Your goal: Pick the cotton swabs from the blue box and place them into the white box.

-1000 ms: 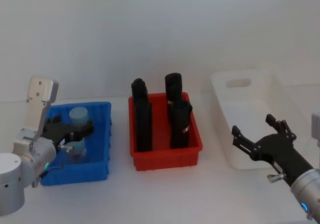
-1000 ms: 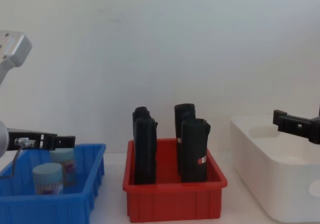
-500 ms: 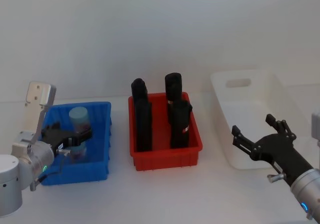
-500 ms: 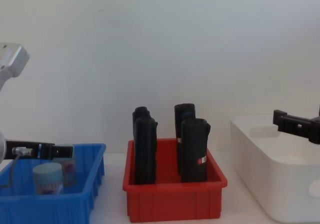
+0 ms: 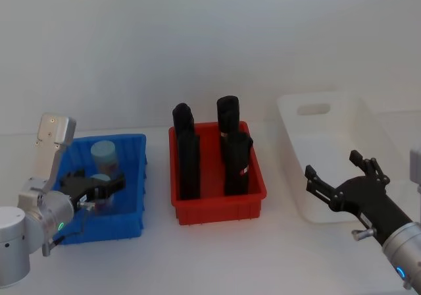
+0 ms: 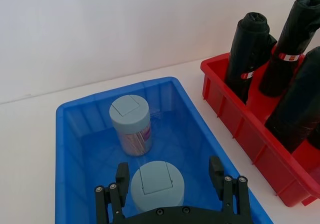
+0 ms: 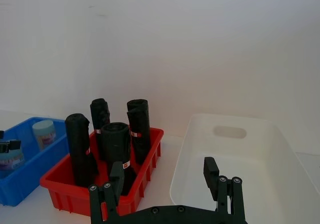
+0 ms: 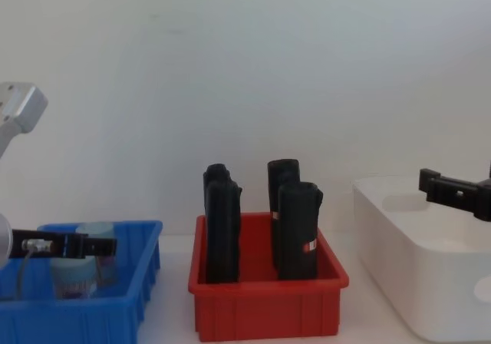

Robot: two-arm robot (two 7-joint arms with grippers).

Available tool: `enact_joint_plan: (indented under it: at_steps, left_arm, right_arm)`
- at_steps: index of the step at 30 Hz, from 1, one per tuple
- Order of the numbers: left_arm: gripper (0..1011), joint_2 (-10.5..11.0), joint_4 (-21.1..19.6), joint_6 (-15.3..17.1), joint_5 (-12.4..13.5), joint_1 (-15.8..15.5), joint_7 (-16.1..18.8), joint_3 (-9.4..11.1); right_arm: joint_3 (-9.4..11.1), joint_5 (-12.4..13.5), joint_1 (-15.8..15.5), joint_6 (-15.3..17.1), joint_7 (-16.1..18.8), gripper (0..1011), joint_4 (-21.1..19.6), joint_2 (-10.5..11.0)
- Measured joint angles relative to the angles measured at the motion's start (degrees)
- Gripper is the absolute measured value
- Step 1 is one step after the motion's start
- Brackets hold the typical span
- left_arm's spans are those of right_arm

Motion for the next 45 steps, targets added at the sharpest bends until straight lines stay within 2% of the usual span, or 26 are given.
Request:
enact_joint_plan:
  at_steps: [21,27,28,29,30,31,32,40,45]
  left_arm:
    - [993,-0.4,2.78,0.35,2.91,-0.64,0.02,0.32]
    - [834,-0.51,3.56,-0.31,3.53,-0.83,-0.69,0.39]
    - [834,-0.52,3.69,-0.58,3.71,-0.85,-0.88,0.4]
    - [762,-0.52,3.76,-0.69,3.79,-0.86,-0.95,0.4]
    - [762,-0.53,3.81,-0.79,3.85,-0.86,-1.02,0.4]
    - [700,-0.53,3.86,-1.03,4.02,-0.87,-1.18,0.41]
    - [686,-0.53,3.88,-1.1,4.06,-0.86,-1.21,0.4]
    - [670,-0.38,3.32,-1.99,4.7,-0.68,-1.6,0.33]
    - [670,-0.08,1.6,-2.22,5.15,-0.32,-1.8,0.14]
  right_arm:
    - [0.0,0.0,0.0,0.0,0.0,1002,0.0,0.0]
    - [0.0,0.0,0.0,0.0,0.0,1002,0.0,0.0]
    - [0.0,0.0,0.0,0.0,0.0,1002,0.0,0.0]
    - [0.0,0.0,0.0,0.0,0.0,1002,0.0,0.0]
    - [0.0,0.0,0.0,0.0,0.0,1002,0.0,0.0]
    - [0.0,0.0,0.0,0.0,0.0,1002,0.0,0.0]
    - [0.0,0.0,0.0,0.0,0.0,1002,0.0,0.0]
    - [0.0,0.0,0.0,0.0,0.0,1002,0.0,0.0]
    - [0.0,0.0,0.0,0.0,0.0,1002,0.0,0.0]
